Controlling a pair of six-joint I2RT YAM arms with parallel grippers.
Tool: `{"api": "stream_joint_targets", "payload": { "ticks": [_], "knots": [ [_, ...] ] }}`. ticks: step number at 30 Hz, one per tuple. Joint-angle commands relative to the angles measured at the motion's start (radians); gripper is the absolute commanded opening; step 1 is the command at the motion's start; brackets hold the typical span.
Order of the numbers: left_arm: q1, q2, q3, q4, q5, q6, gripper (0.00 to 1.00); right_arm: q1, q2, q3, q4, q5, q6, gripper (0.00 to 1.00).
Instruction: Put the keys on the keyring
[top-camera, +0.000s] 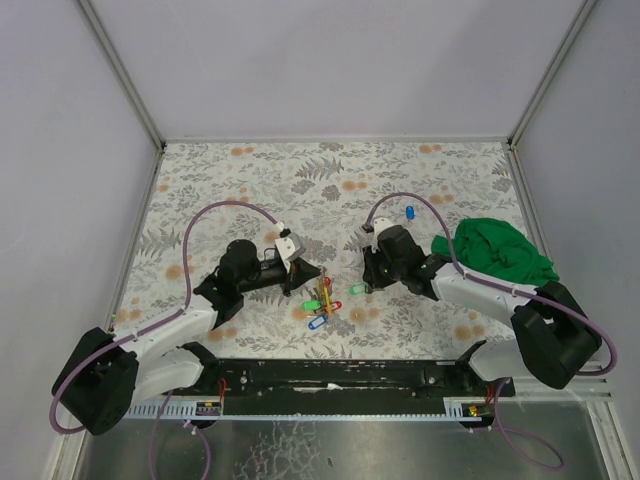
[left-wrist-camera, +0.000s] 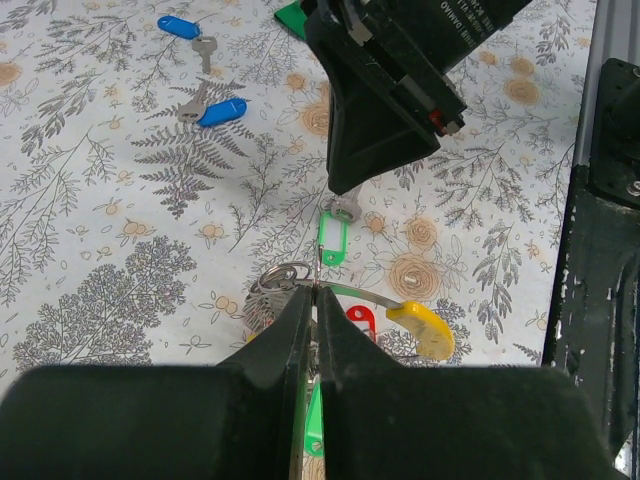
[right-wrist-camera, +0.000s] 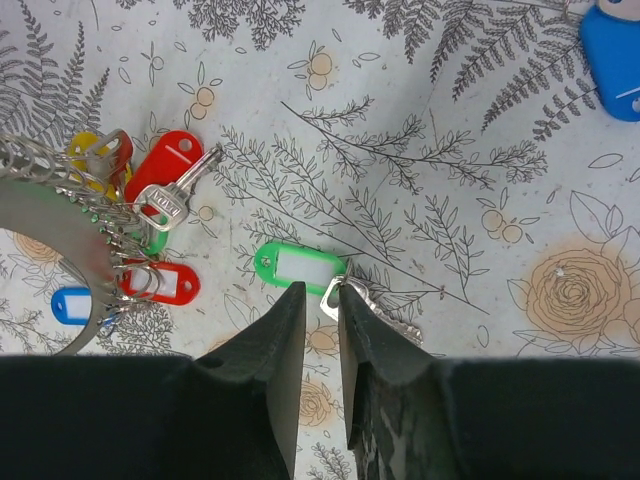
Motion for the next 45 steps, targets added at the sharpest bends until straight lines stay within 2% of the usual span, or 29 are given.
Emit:
{"api": "stream_joint_targets", "payload": {
  "ticks": [1,5,19,27,30,33,39,45],
  "knots": [
    [0.004,0.009,-0.008,0.118,-0.012,-0.019,0.00,0.003,0.052,0.080,-0.063,0.024,0.043,0.26],
    [0.004,0.005,-0.004,0.106,-0.009,-0.022,0.00,0.003,0.115,0.134,-0.127,0.030,0.053,0.26],
    [0.004,0.014,0.004,0.096,-0.011,-0.026,0.00,0.003,0.205,0.183,-0.155,0.025,0.051,0.22],
    [0.004,0.019,0.010,0.092,0.004,-0.025,0.00,0.003,0.236,0.188,-0.156,0.015,0.042,0.14],
    [0.004,0.015,0.009,0.094,0.007,-0.025,0.00,0.003,0.234,0.187,-0.158,0.009,0.033,0.08],
    [0.004,0.015,-0.001,0.112,0.017,-0.023,0.00,0.003,0.205,0.176,-0.152,0.004,0.011,0.01],
    [0.004,0.017,-0.016,0.159,0.051,-0.018,0.00,0.003,0.075,0.128,-0.102,-0.046,-0.140,0.00],
    [0.004,0.007,-0.005,0.197,0.113,0.014,0.00,0.003,-0.126,0.009,0.055,-0.160,-0.297,0.00]
  ]
}}
